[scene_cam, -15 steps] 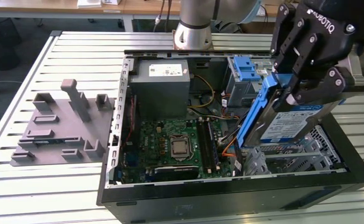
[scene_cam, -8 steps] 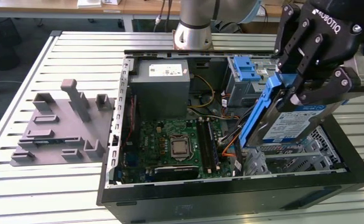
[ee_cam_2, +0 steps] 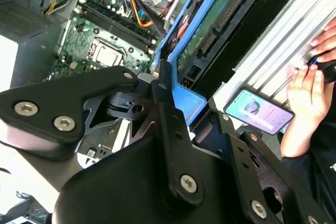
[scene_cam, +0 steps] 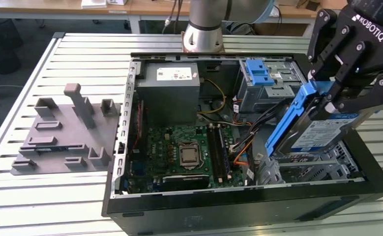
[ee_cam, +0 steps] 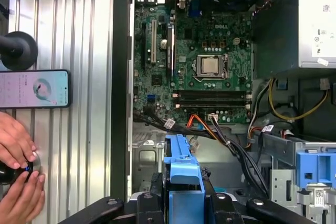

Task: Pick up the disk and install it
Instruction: 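Insert the disk into the insertion slot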

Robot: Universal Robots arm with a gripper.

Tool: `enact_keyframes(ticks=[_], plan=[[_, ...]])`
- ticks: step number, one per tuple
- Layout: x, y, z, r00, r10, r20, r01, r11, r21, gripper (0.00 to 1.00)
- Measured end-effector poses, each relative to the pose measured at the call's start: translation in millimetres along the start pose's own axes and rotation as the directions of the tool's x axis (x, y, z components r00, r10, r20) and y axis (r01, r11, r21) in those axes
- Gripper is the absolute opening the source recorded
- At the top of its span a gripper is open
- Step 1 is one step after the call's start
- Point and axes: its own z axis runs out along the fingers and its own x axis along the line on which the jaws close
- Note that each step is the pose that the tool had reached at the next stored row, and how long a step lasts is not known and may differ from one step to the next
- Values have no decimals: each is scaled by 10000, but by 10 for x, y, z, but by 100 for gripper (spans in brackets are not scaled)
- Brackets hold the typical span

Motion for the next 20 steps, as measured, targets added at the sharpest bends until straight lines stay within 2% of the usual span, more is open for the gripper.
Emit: enact_keyframes(ticks=[20], plan=[[3,-175,87,10000,0,0,0,10000,0,36]])
